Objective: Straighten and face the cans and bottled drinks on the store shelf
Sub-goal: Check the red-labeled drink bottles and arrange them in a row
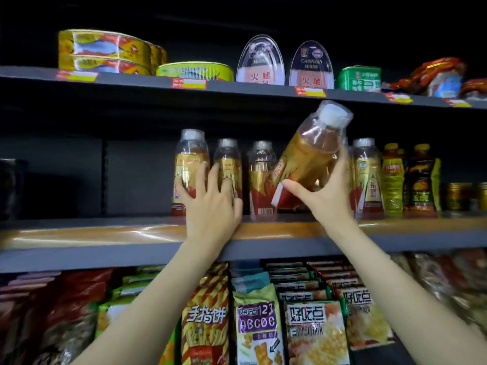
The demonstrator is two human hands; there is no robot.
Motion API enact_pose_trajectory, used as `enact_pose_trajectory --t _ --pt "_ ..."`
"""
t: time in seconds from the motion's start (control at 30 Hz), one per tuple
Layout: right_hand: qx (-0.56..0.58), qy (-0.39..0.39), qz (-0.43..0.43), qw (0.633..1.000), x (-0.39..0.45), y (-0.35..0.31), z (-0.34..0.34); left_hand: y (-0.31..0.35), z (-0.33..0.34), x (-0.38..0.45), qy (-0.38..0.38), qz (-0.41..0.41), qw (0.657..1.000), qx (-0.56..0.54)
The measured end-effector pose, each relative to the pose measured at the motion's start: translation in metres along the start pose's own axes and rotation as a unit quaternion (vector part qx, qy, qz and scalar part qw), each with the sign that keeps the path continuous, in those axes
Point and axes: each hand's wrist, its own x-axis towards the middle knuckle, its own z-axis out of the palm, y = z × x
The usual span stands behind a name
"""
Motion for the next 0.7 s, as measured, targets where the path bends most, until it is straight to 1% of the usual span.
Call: enact_pose_trajectory --t 0.07,0.1,0.17,0.2,0.23,0.27,0.3,0.33,0.37,0.4,0.43,0.47,0.5,0.53,0.57,0.6,0.63,0.67,0.7 --pt "0.084 0.016 0.049 0.995 -0.004 -0.008 -0.007 -0.002 -0.001 0.001 0.007 0.001 1.000 -0.013" --pt "0.139 0.019 0.080 0.987 -0.005 -0.011 -0.012 -0.002 -0.004 0.001 0.014 0.004 1.000 -0.028" --pt "0.253 0.011 0.142 0.957 -0.006 -0.019 -0.022 -0.001 -0.008 0.000 0.043 0.015 0.995 -0.085" --pt "0.299 0.000 0.169 0.939 -0.006 -0.022 -0.027 0.002 -0.012 -0.002 0.063 0.018 0.988 -0.138" --pt "0.333 -0.012 0.191 0.923 -0.005 -0.024 -0.032 0.007 -0.019 -0.005 0.079 0.013 0.975 -0.207" --pt "0.357 -0.022 0.210 0.910 -0.004 -0.024 -0.037 0.015 -0.028 -0.008 0.080 -0.005 0.953 -0.292" --pt "0.372 -0.031 0.225 0.900 -0.003 -0.024 -0.040 0.025 -0.038 -0.011 0.054 -0.028 0.922 -0.382" --pt "0.382 -0.039 0.237 0.893 -0.001 -0.024 -0.042 0.035 -0.048 -0.013 0.003 -0.058 0.885 -0.462" --pt "0.388 -0.048 0.243 0.888 0.000 -0.024 -0.043 0.045 -0.057 -0.012 -0.078 -0.098 0.835 -0.536" --pt "0.392 -0.056 0.247 0.885 0.001 -0.025 -0.042 0.052 -0.065 -0.010 -0.176 -0.148 0.754 -0.615" --pt "0.393 -0.061 0.249 0.883 0.002 -0.025 -0.041 0.056 -0.071 -0.007 -0.260 -0.196 0.654 -0.683" --pt "0.394 -0.065 0.251 0.882 0.003 -0.025 -0.040 0.056 -0.073 -0.004 -0.303 -0.226 0.568 -0.731" --pt "0.391 -0.071 0.253 0.882 0.004 -0.025 -0.040 0.056 -0.073 -0.003 -0.313 -0.232 0.514 -0.764" --pt "0.380 -0.084 0.258 0.884 0.006 -0.026 -0.040 0.054 -0.071 -0.002 -0.302 -0.233 0.493 -0.782" --pt "0.360 -0.100 0.265 0.889 0.008 -0.027 -0.041 0.053 -0.070 -0.001 -0.284 -0.234 0.488 -0.792" --pt "0.340 -0.116 0.274 0.892 0.008 -0.028 -0.042 0.051 -0.068 0.001 -0.259 -0.233 0.502 -0.791" --pt "0.330 -0.125 0.288 0.890 0.007 -0.029 -0.044 0.049 -0.067 0.003 -0.232 -0.227 0.533 -0.782" --pt "0.339 -0.126 0.306 0.881 0.006 -0.029 -0.045 0.046 -0.066 0.006 -0.202 -0.207 0.577 -0.764" --pt "0.370 -0.123 0.325 0.861 0.004 -0.030 -0.044 0.042 -0.067 0.009 -0.173 -0.177 0.624 -0.742"
